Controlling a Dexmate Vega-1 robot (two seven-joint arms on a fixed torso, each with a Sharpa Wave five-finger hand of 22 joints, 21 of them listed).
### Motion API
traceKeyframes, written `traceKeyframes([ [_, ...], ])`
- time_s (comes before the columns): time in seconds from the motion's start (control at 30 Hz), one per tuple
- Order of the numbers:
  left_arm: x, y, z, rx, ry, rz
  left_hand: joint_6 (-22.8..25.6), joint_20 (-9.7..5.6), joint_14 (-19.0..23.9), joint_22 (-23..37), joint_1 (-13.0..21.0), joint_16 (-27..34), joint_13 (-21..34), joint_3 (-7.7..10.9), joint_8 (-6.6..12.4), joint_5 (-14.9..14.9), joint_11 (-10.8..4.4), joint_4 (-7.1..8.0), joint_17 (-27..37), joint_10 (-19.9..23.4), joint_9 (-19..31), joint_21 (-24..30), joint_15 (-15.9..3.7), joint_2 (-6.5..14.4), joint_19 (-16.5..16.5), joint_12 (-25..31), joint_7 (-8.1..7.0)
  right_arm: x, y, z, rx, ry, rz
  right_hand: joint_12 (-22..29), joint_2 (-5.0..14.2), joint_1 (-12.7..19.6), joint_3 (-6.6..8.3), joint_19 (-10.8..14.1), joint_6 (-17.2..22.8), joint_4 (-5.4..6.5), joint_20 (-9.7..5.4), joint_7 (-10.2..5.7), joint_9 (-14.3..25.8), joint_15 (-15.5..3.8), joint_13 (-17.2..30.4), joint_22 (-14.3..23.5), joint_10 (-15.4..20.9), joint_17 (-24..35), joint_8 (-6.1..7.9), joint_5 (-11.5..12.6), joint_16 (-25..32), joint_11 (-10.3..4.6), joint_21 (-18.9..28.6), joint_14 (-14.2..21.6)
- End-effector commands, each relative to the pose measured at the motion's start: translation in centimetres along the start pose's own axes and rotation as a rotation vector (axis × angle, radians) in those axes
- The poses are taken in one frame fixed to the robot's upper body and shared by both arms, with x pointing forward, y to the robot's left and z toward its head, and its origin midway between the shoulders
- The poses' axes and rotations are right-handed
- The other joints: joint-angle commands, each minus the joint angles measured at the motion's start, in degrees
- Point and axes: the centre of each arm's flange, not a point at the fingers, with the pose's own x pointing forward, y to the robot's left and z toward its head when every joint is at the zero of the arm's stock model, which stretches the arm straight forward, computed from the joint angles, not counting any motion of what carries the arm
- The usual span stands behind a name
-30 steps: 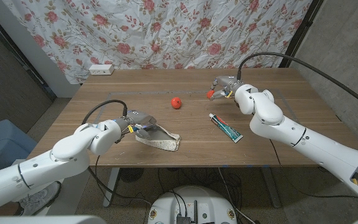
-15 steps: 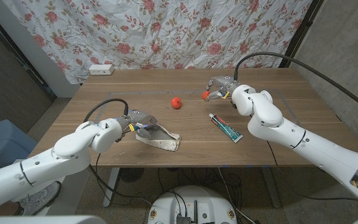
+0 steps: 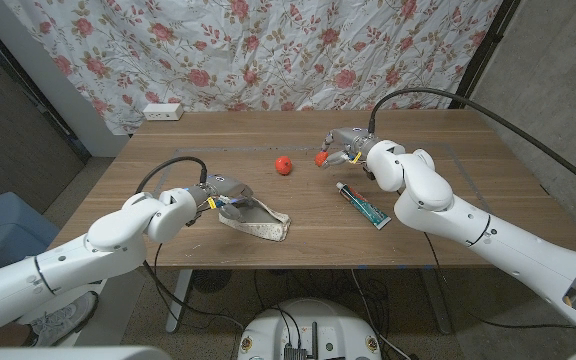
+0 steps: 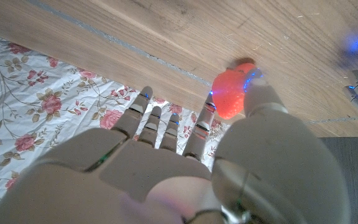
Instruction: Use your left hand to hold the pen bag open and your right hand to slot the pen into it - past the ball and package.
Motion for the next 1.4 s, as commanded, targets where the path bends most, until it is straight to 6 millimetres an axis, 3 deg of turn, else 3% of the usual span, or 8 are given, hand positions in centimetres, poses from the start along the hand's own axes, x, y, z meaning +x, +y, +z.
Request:
traceKeyframes([
  [0.03,0.2,0.1,-0.3,0.007,-0.006,0.013,-0.2,0.2,-0.3,0.1,-0.2,0.3,0.2,-0.2,0.49,0.4,0.06,-0.16,0.2,-0.1,0.0,0.1,-4.34,0.1,0.1,0.4,-0.18,-0.9,0.5,1.9,-0.014,-0.04,0.016,0.2,-0.3,0.5,-0.17,0.2,0.5,-0.08,0.3,-0.21,0.1,0.31,0.2,0.2,0.6,0.2,0.36,0.3,-0.1,0.26,0.1,0.4],
  [1.4,-0.7,-0.3,-0.1,0.036,-0.025,0.053,0.1,0.27,-0.3,0.1,-0.5,0.4,0.2,-0.5,0.83,0.4,0.18,-0.31,0.2,-0.2,0.0,0.1,-4.25,0.7,-0.1,0.6,-0.48,-2.6,2.5,6.3,-0.105,-0.165,0.037,0.3,-0.12,1.1,-0.3,0.1,1.1,-0.19,0.3,-0.24,-0.1,0.26,0.2,0.2,1.4,0.2,0.54,0.3,-0.2,-0.12,0.1,0.4],
])
